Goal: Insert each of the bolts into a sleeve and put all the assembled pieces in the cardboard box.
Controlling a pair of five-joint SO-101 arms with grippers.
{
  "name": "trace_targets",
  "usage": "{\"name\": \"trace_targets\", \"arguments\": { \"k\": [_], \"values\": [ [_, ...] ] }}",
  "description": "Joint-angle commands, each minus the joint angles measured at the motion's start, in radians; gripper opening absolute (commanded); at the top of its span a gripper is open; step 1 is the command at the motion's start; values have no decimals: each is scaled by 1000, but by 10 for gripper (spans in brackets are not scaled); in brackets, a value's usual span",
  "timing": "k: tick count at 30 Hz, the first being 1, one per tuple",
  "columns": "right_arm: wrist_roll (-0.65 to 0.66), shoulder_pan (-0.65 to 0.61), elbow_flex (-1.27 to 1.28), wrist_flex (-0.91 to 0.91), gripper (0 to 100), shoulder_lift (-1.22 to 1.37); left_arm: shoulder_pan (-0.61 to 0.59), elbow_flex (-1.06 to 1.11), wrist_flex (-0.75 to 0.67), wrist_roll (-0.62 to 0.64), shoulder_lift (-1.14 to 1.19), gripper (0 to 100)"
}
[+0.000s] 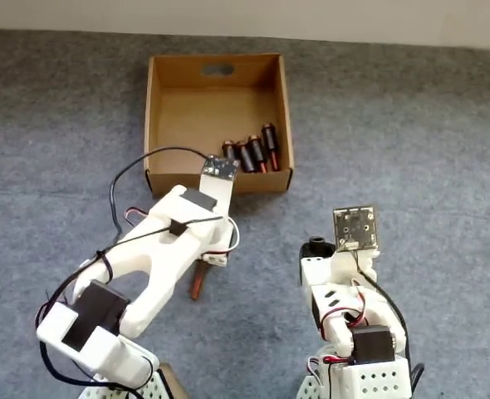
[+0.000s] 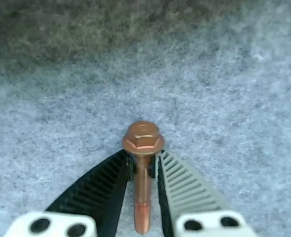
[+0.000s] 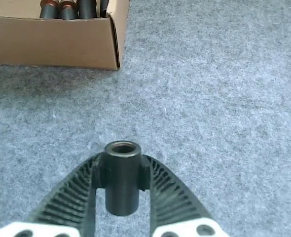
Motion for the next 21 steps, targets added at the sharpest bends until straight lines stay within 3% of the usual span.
{"name": "trace_targets", "arguments": {
  "k": [1, 8, 13, 21],
  "values": [
    [-2, 10, -8, -1, 6, -10, 4, -22, -3, 9, 8, 18],
    [-2, 10, -8, 1, 6, -10, -4, -22, -2, 3, 5, 7],
    [-2, 10, -12, 1, 6, -10, -4, -18, 75, 0, -22, 7],
    [-5, 10, -12, 1, 6, -10, -4, 160, 17, 6, -410, 7]
  ]
}}
